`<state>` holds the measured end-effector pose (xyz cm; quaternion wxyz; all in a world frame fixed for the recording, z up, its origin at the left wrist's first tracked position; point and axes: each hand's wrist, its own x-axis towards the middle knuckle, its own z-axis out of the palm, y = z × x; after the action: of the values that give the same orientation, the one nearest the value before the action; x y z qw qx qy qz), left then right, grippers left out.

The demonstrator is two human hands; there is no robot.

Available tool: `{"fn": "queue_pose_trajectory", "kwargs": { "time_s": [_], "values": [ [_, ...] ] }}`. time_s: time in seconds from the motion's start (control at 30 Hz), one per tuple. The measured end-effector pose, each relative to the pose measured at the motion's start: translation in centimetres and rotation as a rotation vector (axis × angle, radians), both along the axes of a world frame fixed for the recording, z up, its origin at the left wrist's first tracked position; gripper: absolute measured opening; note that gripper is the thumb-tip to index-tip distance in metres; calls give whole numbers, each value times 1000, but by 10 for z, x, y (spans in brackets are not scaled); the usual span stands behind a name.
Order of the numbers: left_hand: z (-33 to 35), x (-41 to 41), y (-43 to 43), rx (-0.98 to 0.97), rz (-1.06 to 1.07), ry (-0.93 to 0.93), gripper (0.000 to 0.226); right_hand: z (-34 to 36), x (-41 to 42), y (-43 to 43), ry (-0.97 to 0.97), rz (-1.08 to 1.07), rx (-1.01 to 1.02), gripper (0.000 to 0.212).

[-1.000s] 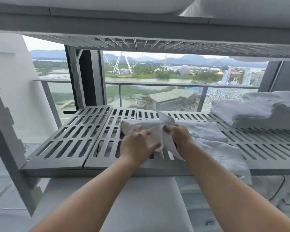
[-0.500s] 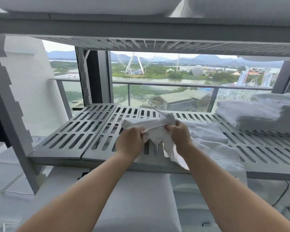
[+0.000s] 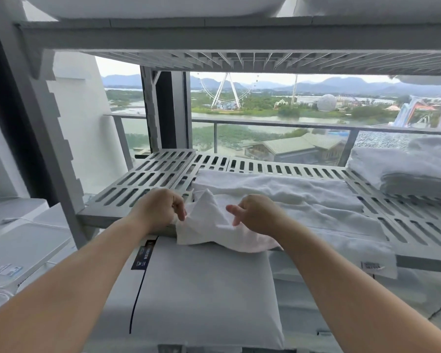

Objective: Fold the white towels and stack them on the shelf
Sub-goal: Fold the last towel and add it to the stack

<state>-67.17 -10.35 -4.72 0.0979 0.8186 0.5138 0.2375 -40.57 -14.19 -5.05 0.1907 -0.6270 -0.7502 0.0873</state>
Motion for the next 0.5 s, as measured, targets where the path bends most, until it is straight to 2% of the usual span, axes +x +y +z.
{"fn": "queue_pose_trajectory", "kwargs": {
  "time_s": [0.13, 0.27, 0.37, 0.5],
  "values": [
    [3, 11, 23, 103, 129, -13, 43, 4, -19, 14, -154, -114, 107, 52],
    [0, 28, 52, 160, 134, -76, 30, 2, -41, 28, -114, -125, 206, 37],
    [-4, 30, 78, 109, 47, 16, 22, -3, -58, 39, -62, -110, 163, 40],
    [-8, 30, 105, 18, -175, 147, 37, -18, -68, 52, 13, 3, 191, 21]
  ]
}}
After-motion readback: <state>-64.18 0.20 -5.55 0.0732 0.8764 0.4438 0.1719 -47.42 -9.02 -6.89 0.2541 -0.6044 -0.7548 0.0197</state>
